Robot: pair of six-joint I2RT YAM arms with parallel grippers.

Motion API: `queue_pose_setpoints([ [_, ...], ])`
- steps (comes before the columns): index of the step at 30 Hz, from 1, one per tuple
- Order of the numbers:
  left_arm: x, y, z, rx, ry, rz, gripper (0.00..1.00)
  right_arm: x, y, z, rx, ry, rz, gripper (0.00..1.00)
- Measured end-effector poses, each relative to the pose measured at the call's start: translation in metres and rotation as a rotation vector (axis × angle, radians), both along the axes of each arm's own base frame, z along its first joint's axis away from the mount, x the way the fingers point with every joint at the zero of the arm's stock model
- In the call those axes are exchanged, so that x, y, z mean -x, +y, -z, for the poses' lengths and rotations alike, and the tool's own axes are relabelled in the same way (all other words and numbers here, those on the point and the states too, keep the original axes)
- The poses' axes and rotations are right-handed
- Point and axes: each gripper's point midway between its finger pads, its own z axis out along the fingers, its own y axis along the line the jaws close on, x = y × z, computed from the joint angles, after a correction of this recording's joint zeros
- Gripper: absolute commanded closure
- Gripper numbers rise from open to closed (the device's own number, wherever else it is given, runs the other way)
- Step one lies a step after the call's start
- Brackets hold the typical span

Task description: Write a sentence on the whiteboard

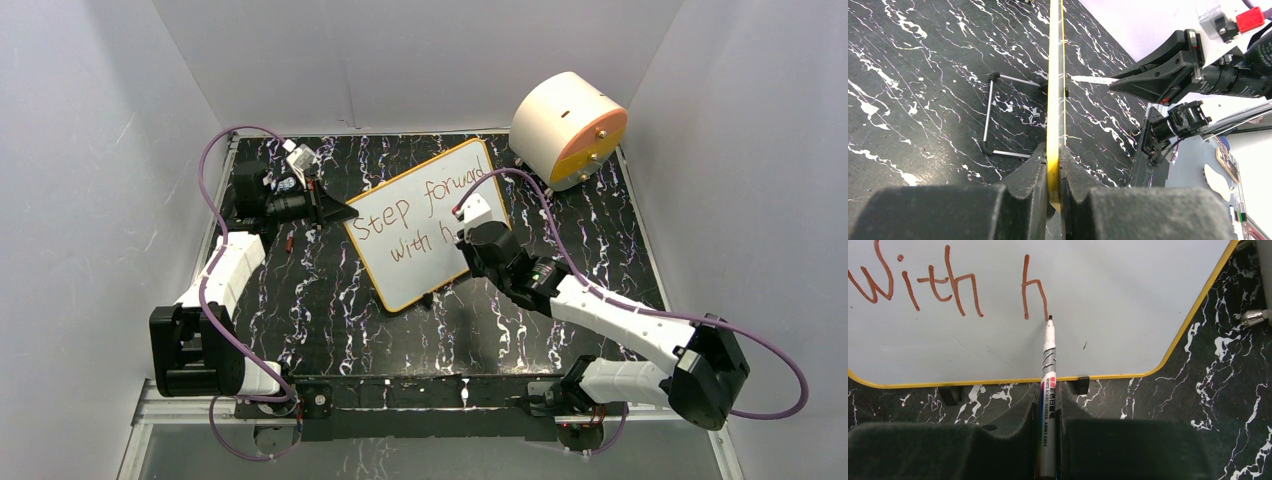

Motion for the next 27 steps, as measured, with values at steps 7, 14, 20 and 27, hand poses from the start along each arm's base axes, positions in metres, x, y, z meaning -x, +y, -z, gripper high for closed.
queue_pose_setpoints([
  [7, 0.000, 0.000, 0.000, 0.000, 0.000, 0.000, 1.00, -0.005, 0.001, -0.012, -0.021, -0.043, -0.001, 1.00],
  [14, 0.000, 0.000, 0.000, 0.000, 0.000, 0.000, 1.00, -0.010, 0.005, -0.013, -0.028, -0.057, 0.003, 1.00],
  [20, 0.000, 0.000, 0.000, 0.000, 0.000, 0.000, 1.00, -0.014, 0.006, -0.018, -0.044, -0.076, 0.012, 1.00],
  [27, 0.000, 0.000, 0.000, 0.000, 0.000, 0.001, 1.00, -0.018, 0.005, -0.017, -0.043, -0.080, 0.021, 1.00],
])
